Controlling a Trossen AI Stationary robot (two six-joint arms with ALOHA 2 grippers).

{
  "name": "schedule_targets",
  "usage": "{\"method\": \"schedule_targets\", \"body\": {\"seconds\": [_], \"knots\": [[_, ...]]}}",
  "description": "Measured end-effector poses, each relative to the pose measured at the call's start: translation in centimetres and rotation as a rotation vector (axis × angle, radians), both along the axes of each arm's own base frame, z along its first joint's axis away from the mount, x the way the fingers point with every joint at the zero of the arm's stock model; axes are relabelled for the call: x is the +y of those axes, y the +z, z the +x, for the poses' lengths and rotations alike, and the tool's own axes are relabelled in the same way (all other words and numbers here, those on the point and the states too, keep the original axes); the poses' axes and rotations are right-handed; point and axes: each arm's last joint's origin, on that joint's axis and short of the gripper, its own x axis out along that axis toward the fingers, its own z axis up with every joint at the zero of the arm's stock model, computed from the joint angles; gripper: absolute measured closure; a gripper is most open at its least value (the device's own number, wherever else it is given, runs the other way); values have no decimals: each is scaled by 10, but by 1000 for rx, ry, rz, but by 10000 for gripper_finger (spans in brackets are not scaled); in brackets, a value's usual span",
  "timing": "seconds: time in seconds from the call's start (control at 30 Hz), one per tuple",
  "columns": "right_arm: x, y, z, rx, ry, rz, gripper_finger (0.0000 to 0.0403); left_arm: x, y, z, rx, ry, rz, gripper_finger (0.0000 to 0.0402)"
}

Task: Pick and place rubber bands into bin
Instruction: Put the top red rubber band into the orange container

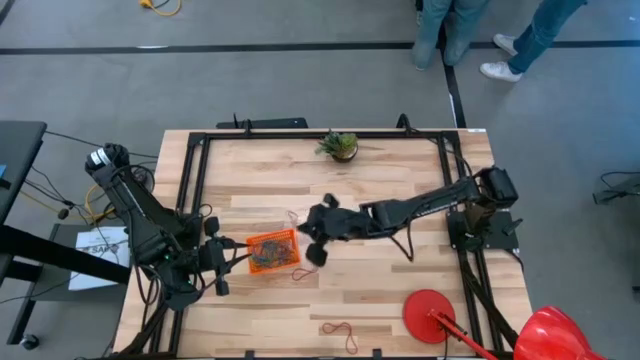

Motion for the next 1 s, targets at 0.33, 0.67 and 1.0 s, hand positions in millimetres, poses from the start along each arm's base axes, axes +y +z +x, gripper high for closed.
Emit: {"method": "schedule_targets", "body": {"seconds": [0.33,0.67,1.0], "knots": [[34,-36,35,-207,151,-65,402,0,0,0,-4,4,3,315],[17,-86,76,-176,96,32,389,0,0,0,-7,7,7,315],[20,-89,83,-41,147,48,331,0,-1,0,5,1,7,315]]}}
